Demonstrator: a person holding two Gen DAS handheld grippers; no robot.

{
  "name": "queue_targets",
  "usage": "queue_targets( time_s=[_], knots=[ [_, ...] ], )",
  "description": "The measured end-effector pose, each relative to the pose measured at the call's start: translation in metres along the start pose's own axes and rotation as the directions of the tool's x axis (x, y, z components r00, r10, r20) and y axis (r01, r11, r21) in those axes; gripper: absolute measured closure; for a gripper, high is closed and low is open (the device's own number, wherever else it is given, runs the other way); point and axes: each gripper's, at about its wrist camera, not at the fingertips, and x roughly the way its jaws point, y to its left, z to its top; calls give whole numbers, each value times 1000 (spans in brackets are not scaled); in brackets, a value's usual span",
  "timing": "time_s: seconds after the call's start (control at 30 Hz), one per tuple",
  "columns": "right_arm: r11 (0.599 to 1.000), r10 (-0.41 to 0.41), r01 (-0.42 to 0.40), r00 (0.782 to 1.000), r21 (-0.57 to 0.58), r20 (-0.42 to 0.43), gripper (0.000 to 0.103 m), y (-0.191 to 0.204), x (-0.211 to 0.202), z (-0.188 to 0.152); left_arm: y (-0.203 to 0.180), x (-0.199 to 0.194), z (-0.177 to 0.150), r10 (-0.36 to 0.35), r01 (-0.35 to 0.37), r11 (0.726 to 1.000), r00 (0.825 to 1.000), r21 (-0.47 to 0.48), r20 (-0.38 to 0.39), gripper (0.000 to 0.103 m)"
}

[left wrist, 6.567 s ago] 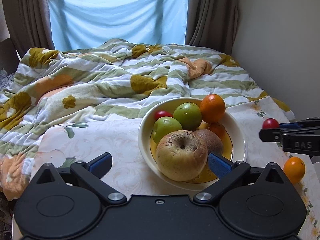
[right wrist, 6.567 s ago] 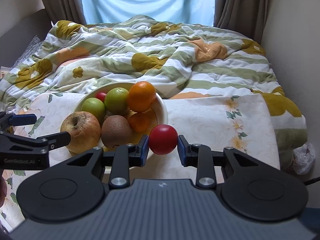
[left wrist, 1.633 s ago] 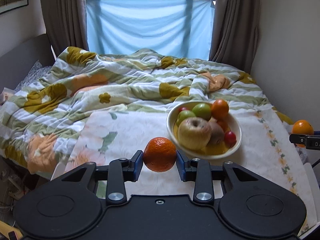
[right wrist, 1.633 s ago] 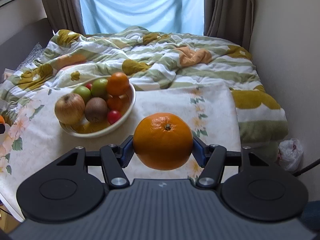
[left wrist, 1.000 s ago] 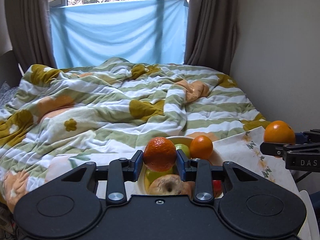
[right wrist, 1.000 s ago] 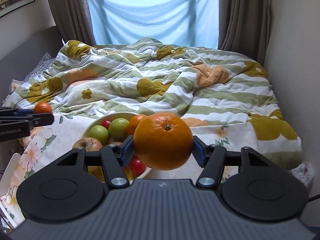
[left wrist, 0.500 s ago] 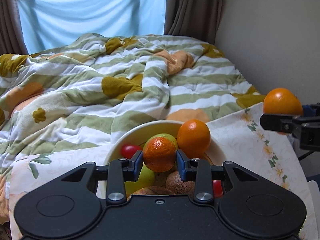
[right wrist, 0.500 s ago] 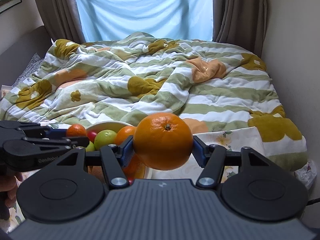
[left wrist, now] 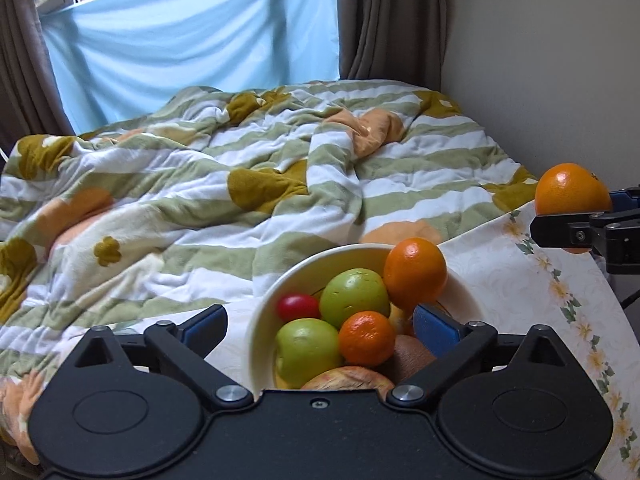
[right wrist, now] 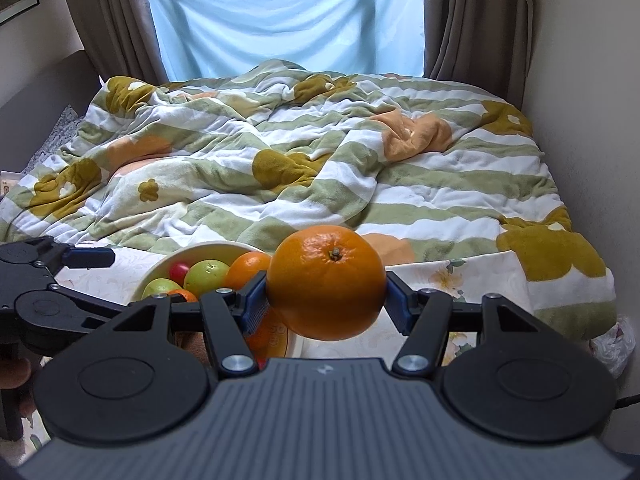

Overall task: Organize fruits
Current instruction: 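Lower the large orange into the bowl and open the right tool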

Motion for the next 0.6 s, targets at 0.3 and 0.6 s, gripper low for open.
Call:
queue_targets(
  time_s=[0.3, 0.6],
  knots=[
    [997, 53, -53, 999, -56, 4, 28, 20, -2, -4, 28, -32, -18, 62, -61, 997, 998, -55, 13, 2],
    [979, 116, -123, 992, -164, -50, 27, 57, 8, -29, 48, -50, -45, 99, -98, 989, 995, -106, 4, 2]
  ],
)
